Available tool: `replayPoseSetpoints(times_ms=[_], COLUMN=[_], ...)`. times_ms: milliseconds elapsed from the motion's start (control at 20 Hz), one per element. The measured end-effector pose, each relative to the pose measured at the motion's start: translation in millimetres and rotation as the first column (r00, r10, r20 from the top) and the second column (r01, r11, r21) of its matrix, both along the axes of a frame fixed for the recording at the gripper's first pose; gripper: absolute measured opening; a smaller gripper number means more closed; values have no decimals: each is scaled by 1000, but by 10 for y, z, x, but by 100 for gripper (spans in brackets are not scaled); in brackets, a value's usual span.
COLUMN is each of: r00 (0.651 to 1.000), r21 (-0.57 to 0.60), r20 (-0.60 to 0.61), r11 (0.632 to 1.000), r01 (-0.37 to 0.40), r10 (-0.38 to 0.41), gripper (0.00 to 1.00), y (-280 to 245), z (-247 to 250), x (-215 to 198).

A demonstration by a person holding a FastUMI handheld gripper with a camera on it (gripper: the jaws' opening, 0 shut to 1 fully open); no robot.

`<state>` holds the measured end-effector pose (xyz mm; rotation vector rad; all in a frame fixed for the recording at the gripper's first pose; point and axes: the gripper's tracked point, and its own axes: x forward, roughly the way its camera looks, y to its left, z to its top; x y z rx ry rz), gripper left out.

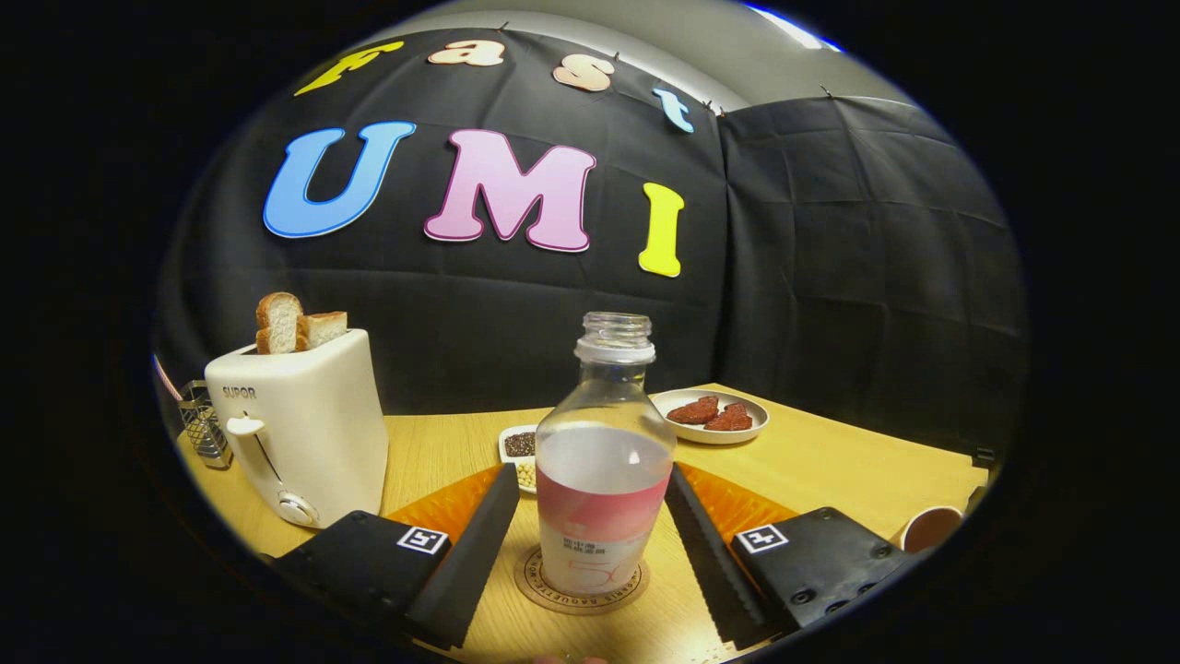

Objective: Take the bottle from table, then pour the juice into the cup, finally place the bottle on the coaster

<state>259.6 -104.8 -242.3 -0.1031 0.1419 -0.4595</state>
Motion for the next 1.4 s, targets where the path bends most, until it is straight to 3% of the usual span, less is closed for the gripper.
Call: replayPoseSetpoints(times_ms=[600,1400], r00=[998,964], r21=[11,12], r20=[-47,9], r11=[999,964], r01=[-42,-267], r10=[43,267], gripper=[97,97], y=[122,728], z=[144,1088], x=[-440,-1385])
